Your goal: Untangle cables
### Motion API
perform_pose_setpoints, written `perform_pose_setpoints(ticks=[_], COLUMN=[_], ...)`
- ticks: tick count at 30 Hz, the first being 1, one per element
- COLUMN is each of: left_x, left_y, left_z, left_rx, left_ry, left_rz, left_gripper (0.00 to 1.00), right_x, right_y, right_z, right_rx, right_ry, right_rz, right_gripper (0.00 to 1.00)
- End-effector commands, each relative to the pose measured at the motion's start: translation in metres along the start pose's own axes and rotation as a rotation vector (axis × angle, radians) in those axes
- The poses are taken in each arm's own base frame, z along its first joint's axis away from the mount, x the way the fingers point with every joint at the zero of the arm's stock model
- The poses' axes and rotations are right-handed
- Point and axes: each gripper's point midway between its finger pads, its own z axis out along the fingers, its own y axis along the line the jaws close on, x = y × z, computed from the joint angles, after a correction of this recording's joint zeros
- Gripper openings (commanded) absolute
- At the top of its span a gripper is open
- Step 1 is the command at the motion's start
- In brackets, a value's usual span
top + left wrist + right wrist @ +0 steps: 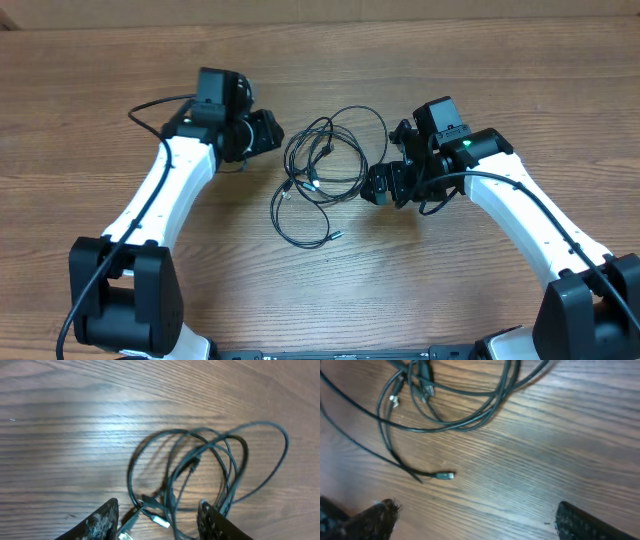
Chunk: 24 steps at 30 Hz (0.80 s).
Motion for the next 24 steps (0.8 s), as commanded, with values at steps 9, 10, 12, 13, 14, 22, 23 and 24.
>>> perform_pose_setpoints(ticks=[9, 10, 12, 13, 14, 22, 23, 24], left_x=[0.025, 0.029, 0.036, 0.038, 0.041, 0.049, 0.049, 0.049], left_y=[-0.011, -0.014, -0.015, -0.015, -0.014, -0.018, -0.018, -0.018], left_z=[0.059, 0.063, 0.068, 0.071, 0.072, 0.07, 0.07, 0.07], left_rx=[0.243, 0.275, 0.31, 0.315, 0.314, 0.345, 0.345, 0.345], left_ry=[0.21, 0.235, 0.273, 0.288, 0.3, 0.339, 0.341, 0.343], left_rz=[-0.098, -0.106, -0.121, -0.128, -0.135, -0.144, -0.145, -0.147], left_gripper=[0.47, 0.45, 0.45, 0.44, 0.44, 0.34, 0.32, 0.3], right_x=[-0.017, -0.017, -0.018, -0.018, -0.018, -0.019, -0.019, -0.019], right_y=[-0.004, -0.004, -0.004, -0.003, -0.003, -0.003, -0.003, -0.003], right_z=[-0.011, -0.011, -0.011, -0.011, -0.011, -0.011, -0.011, -0.011], right_rx=[0.046, 0.046, 0.045, 0.045, 0.045, 0.044, 0.044, 0.044], right_ry=[-0.077, -0.077, -0.079, -0.081, -0.081, -0.083, -0.083, -0.083], right_rz=[-0.026, -0.026, -0.027, -0.027, -0.027, -0.028, -0.028, -0.028], right_gripper=[1.0, 1.0, 1.0, 1.0, 1.0, 1.0, 1.0, 1.0])
